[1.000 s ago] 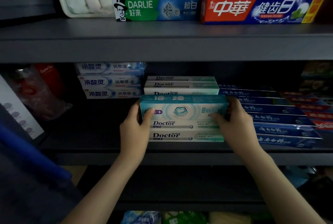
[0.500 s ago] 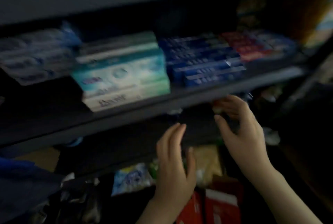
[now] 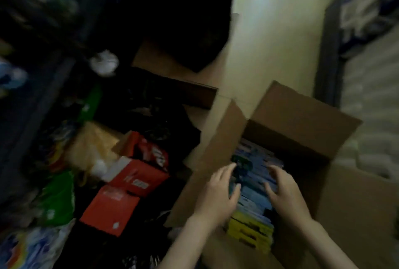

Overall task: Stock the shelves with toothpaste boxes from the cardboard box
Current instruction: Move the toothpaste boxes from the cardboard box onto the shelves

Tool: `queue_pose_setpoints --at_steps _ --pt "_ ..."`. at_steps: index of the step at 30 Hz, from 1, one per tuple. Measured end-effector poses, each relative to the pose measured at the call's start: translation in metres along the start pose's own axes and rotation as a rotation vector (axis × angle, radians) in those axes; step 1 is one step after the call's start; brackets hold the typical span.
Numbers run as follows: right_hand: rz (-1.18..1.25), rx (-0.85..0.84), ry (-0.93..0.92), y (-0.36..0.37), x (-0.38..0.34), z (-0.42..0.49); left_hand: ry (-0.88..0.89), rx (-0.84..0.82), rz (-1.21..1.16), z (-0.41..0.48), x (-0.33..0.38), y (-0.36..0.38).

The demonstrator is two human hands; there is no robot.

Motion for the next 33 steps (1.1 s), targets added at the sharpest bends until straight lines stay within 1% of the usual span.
queue_pose_setpoints --at_steps 2,4,6,10,14,16,20,22,24,26,28,30,33 --pt "0.029 -0.036 0.14 0.019 0.056 0.001 -0.018 -0.133 0.073 0.024 -0.003 0.049" --pt "0.057 -0.07 0.231 0.043 0.102 0.002 -0.047 -0.195 0.146 0.049 -0.016 0.091" --pt "0.094 -0.092 0.283 0.069 0.136 0.006 -0.084 -0.23 0.244 0.071 -0.035 0.123" --pt "0.181 -0.128 0.374 0.125 0.182 0.016 -0.142 -0.294 0.568 0.103 -0.079 0.167" --pt "0.194 -0.211 0.454 0.176 0.203 0.029 -0.228 -0.4 0.806 0.118 -0.12 0.199" --pt "0.213 -0.263 0.444 0.196 0.203 0.034 -0.257 -0.47 0.882 0.117 -0.135 0.21" --pt "0.279 -0.427 0.387 0.229 0.2 0.038 -0.261 -0.642 0.947 0.103 -0.162 0.222" --pt "0.372 -0.499 0.406 0.235 0.202 0.037 -0.249 -0.712 0.939 0.094 -0.172 0.224" --pt "0.442 -0.547 0.383 0.236 0.205 0.035 -0.225 -0.737 0.893 0.092 -0.177 0.225" --pt "0.389 -0.628 0.29 0.235 0.207 0.03 -0.204 -0.743 0.852 0.094 -0.176 0.225" --pt "0.245 -0.689 0.179 0.234 0.206 0.024 -0.198 -0.742 0.837 0.096 -0.174 0.225" --pt "0.127 -0.686 0.123 0.231 0.203 0.02 -0.191 -0.735 0.843 0.095 -0.172 0.225" --pt "0.065 -0.611 0.105 0.226 0.201 0.015 -0.155 -0.679 0.841 0.092 -0.17 0.225"
Point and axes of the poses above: each hand's wrist, its own z-axis towards the middle knuckle, its own y-axis out of the palm, x = y × z, the point moved 4 cm from there along z, towards the middle knuckle, and after that the axes turned 4 degrees about -z, right-handed, at the moved point
